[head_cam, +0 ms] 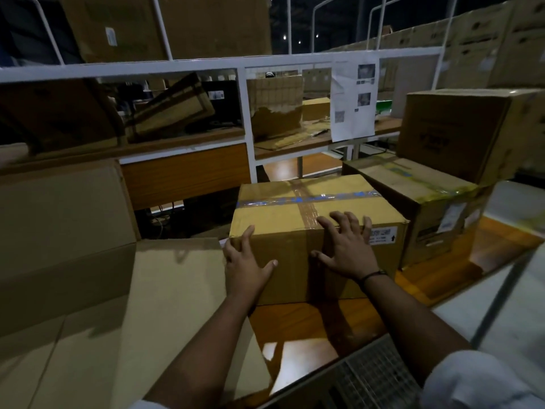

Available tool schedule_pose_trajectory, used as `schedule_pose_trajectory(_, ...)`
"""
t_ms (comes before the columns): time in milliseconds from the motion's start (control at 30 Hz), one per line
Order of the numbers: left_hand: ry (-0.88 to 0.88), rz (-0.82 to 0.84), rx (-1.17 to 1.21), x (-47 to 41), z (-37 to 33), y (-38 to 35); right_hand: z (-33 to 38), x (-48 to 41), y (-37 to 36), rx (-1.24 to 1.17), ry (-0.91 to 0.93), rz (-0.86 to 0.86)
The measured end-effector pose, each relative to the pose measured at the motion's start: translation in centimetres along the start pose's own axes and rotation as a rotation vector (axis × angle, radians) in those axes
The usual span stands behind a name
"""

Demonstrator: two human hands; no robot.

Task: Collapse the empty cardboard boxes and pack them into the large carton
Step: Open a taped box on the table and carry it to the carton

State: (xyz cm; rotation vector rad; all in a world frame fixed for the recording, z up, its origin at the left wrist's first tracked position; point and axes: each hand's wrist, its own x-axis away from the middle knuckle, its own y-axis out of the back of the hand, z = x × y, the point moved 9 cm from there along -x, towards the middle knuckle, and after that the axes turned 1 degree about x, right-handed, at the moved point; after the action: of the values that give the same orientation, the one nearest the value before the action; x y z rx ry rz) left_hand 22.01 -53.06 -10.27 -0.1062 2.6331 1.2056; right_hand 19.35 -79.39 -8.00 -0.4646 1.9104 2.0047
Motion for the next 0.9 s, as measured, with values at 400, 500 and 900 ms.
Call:
schedule_pose_trajectory(400, 0.038, -0.110, -0.002, 1.5, -0.8, 0.8, -0.7, 0.0, 0.8, -0.112, -0.007, -0.172)
schedule_pose_trajectory(500, 0.059, -0.143, -0.020, 2.5, -1.0, 0.5, -1.2, 0.2, 1.5, -0.234, -0.005, -0.223)
schedule_pose_trajectory(900, 0.247, -0.261, -0.010, 5.6, -3.4, -0.7, -5.1, 2.6, 1.8, -0.219, 0.043, -0.348)
